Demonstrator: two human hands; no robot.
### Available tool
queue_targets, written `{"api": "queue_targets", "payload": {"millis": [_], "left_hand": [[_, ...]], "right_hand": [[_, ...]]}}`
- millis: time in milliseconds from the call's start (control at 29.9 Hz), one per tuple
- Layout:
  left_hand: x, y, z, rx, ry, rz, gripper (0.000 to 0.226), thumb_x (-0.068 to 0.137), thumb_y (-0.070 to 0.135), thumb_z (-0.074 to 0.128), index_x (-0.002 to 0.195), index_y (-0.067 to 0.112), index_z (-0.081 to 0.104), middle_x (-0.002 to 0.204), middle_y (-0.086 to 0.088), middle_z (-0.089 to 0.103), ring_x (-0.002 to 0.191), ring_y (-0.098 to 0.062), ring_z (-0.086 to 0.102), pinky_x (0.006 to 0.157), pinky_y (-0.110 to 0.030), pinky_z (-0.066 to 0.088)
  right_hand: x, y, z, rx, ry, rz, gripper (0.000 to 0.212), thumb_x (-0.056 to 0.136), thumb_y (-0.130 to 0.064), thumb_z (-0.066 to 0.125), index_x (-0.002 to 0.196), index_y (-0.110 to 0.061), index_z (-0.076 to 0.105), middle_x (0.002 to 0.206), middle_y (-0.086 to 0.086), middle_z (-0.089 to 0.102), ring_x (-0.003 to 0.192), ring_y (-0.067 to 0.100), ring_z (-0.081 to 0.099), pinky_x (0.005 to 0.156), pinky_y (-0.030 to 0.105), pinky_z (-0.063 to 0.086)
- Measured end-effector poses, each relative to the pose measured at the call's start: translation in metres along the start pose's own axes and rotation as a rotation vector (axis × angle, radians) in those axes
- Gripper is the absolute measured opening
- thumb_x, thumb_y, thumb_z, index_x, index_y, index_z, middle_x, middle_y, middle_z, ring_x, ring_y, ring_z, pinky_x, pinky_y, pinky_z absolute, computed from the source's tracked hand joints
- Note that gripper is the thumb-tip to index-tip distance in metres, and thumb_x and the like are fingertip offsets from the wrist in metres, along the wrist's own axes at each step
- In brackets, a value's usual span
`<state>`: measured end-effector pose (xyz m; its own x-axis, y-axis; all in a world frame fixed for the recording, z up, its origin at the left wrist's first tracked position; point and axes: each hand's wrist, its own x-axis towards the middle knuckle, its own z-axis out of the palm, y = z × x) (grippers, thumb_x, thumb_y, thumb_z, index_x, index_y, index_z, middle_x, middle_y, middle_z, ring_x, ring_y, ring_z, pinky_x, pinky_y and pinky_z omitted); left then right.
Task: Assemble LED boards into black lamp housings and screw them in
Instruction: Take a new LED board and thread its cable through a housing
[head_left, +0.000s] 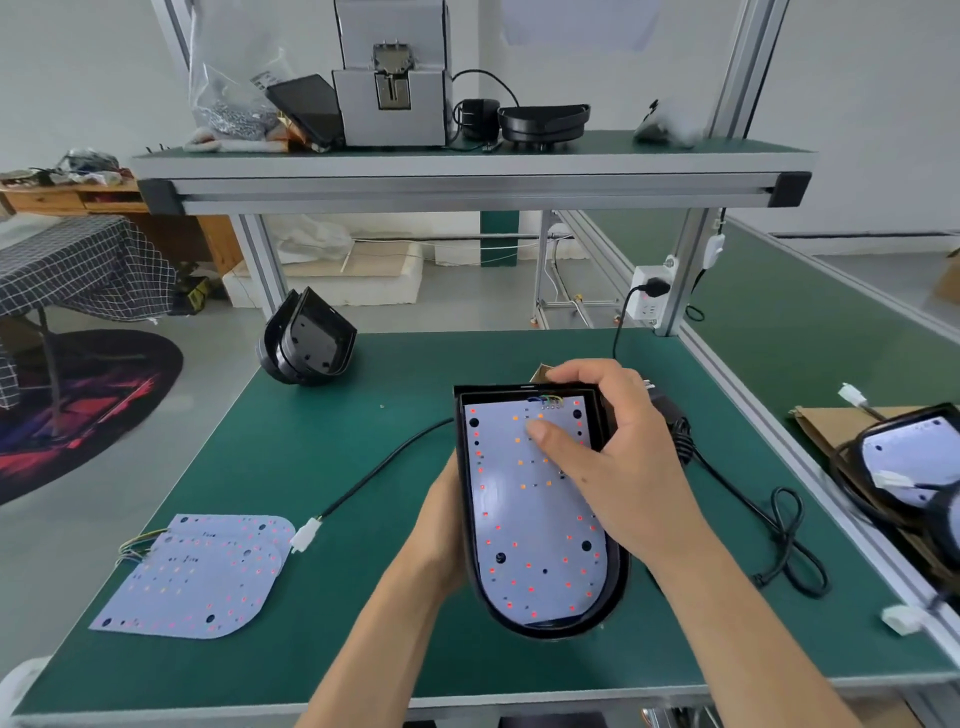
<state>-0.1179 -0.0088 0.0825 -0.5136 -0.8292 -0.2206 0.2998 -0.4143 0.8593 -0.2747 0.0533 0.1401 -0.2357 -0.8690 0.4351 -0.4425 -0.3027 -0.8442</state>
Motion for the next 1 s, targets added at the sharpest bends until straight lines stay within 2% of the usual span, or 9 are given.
{"api": "queue_targets", "payload": {"millis": [100,167,268,368,536,670,737,871,1005], "left_hand": [[-0.007,0.012,-0.003,0.012,-0.090,-0.004,0.086,0.089,0.088,0.027,0.132,0.028,0.071,0.140,-0.007,0.066,0.131,-0.027,0.062,0.111,-0.047,0.045],[-0.010,0.018,-0.009,0.040,-0.108,0.007,0.099,0.080,0.096,0.032,0.137,0.023,0.067,0.143,-0.009,0.063,0.135,-0.029,0.058,0.116,-0.051,0.037],[-0.021,0.025,-0.009,0.227,-0.125,0.168,0.076,0.089,0.084,0.045,0.140,0.030,0.063,0.144,-0.001,0.064,0.135,-0.022,0.058,0.114,-0.050,0.038],[-0.027,0.030,-0.004,0.397,-0.025,0.217,0.032,0.090,0.056,0.069,0.115,0.038,0.073,0.124,0.004,0.075,0.116,-0.017,0.071,0.105,-0.046,0.050],[-0.038,0.035,-0.001,0.353,0.016,0.194,0.016,0.091,0.036,0.071,0.105,0.033,0.078,0.115,0.001,0.078,0.107,-0.021,0.075,0.094,-0.041,0.055],[-0.041,0.029,0.009,0.326,0.142,0.379,0.017,0.090,0.024,0.069,0.105,0.031,0.075,0.111,0.000,0.079,0.104,-0.025,0.076,0.092,-0.046,0.059],[-0.043,0.029,0.012,0.345,0.167,0.487,0.021,0.090,0.024,0.068,0.109,0.031,0.071,0.111,0.002,0.078,0.103,-0.023,0.075,0.089,-0.045,0.059],[-0.042,0.027,0.012,0.401,0.167,0.539,0.024,0.088,0.022,0.069,0.109,0.034,0.066,0.105,0.005,0.079,0.096,-0.020,0.076,0.080,-0.037,0.063],[-0.043,0.022,0.016,0.398,0.224,0.521,0.020,0.087,0.025,0.069,0.103,0.037,0.067,0.105,0.006,0.078,0.098,-0.020,0.076,0.089,-0.050,0.061]], "right_hand": [[-0.001,0.000,-0.003,0.006,-0.014,0.016,0.053,0.093,-0.021,0.078,0.130,-0.052,0.057,0.134,-0.012,0.058,0.125,-0.002,0.053,0.102,0.013,0.040],[-0.001,0.001,-0.003,0.015,-0.024,0.034,0.056,0.094,-0.022,0.077,0.135,-0.054,0.055,0.139,-0.015,0.057,0.134,-0.001,0.049,0.108,0.021,0.038],[-0.001,0.002,-0.002,0.002,-0.026,0.028,0.063,0.095,-0.020,0.076,0.143,-0.052,0.051,0.142,-0.016,0.055,0.139,-0.002,0.044,0.109,0.018,0.032],[-0.001,0.001,0.003,-0.027,-0.021,-0.007,0.075,0.094,-0.016,0.076,0.152,-0.051,0.043,0.141,-0.017,0.051,0.138,-0.009,0.040,0.102,0.002,0.031],[-0.004,0.004,0.010,-0.043,-0.043,-0.021,0.079,0.094,-0.017,0.077,0.157,-0.046,0.038,0.145,-0.025,0.048,0.137,-0.011,0.041,0.097,-0.003,0.030],[-0.004,0.007,0.010,0.020,-0.022,0.057,0.077,0.091,-0.030,0.082,0.155,-0.046,0.042,0.149,-0.025,0.052,0.141,-0.003,0.046,0.114,0.020,0.037],[-0.006,0.007,0.010,0.113,0.012,0.145,0.068,0.089,-0.037,0.083,0.147,-0.046,0.050,0.138,-0.024,0.061,0.128,-0.005,0.057,0.108,0.031,0.047],[-0.010,0.006,0.013,0.108,0.006,0.098,0.022,0.098,-0.031,0.074,0.117,-0.039,0.066,0.111,-0.017,0.075,0.103,0.005,0.072,0.088,0.034,0.055],[-0.011,0.005,0.013,0.161,-0.003,0.110,0.020,0.099,-0.026,0.072,0.115,-0.038,0.067,0.107,-0.009,0.077,0.100,0.016,0.073,0.092,0.045,0.059]]}}
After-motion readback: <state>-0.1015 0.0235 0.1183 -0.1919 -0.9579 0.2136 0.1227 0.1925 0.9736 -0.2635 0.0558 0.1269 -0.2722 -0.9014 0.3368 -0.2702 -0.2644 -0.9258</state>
